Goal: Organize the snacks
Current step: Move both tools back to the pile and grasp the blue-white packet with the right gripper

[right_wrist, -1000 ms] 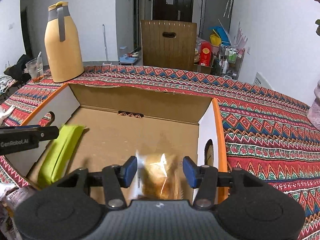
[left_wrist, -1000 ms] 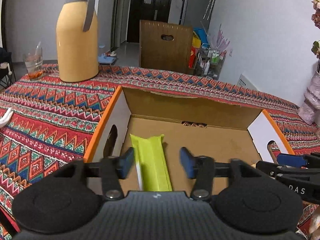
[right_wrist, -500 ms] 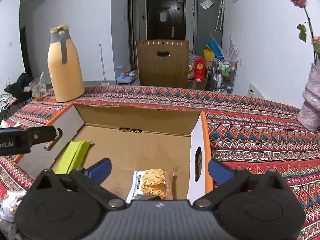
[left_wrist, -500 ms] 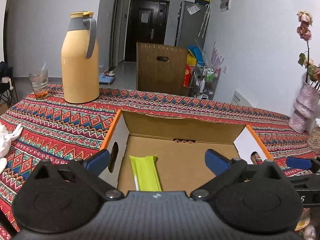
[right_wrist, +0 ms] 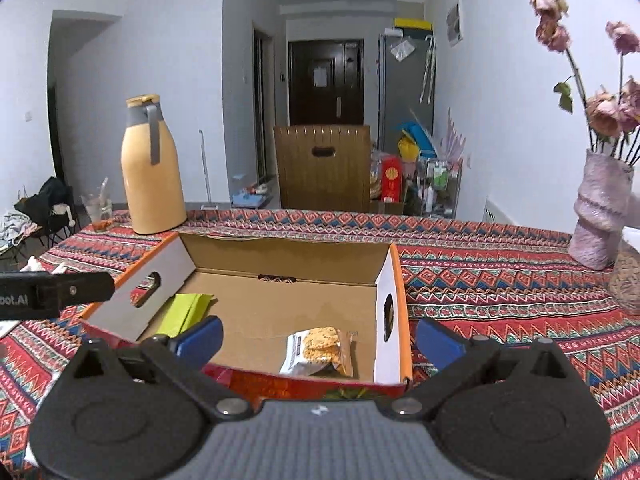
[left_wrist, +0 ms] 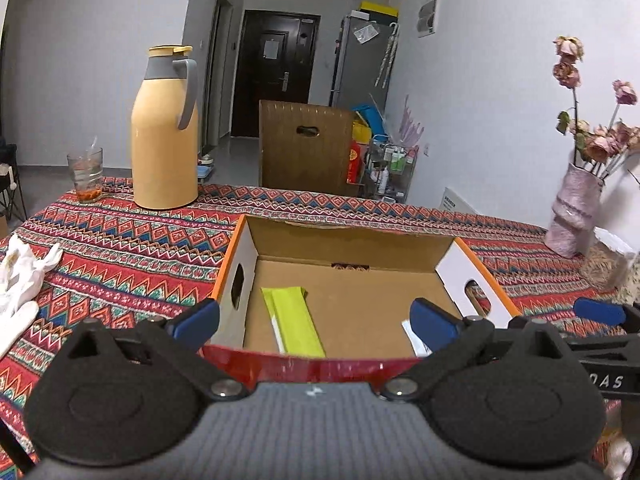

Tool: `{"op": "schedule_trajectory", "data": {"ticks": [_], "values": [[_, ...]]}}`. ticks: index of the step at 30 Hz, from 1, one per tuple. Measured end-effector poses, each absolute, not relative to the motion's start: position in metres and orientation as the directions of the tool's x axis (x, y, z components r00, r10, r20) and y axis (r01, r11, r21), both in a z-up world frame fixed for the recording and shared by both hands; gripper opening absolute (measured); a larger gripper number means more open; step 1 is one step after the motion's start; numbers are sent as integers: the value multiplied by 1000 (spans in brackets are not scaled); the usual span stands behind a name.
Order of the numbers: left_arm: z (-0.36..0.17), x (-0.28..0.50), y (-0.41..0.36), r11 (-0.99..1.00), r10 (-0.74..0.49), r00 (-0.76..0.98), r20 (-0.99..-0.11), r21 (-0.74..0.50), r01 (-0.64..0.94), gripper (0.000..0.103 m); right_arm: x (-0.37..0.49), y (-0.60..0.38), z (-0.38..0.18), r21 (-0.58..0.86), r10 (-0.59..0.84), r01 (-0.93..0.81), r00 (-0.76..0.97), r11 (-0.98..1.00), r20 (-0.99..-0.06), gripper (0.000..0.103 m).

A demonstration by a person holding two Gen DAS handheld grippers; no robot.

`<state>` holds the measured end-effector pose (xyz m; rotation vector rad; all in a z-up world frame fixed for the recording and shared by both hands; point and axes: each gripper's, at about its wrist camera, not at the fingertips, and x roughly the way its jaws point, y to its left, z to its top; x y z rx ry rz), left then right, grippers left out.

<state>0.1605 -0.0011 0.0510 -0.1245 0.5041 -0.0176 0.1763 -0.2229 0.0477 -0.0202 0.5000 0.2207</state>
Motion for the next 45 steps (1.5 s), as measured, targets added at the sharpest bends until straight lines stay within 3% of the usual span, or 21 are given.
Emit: {"op": "schedule_trajectory", "data": {"ticks": [13,26,33,45], "values": [[29,103,12,990,-85,860,-504,-138,17,103,92,-231,28,75,212,-199,884,977,-418,103],[9,70,28,991,-49,860,-508,-135,-23,103,57,-242,-8,23,127,-134,852,991,-508,102],[9,67,31,990,-34,858,-513,-132,-40,103,85,-237,-10,-42,114,-166,819,985,-562,86],[7,61,37,990,-11,849,-529,-124,-64,103,132,-223,-24,1,148,-199,728,980,-669,78]]}}
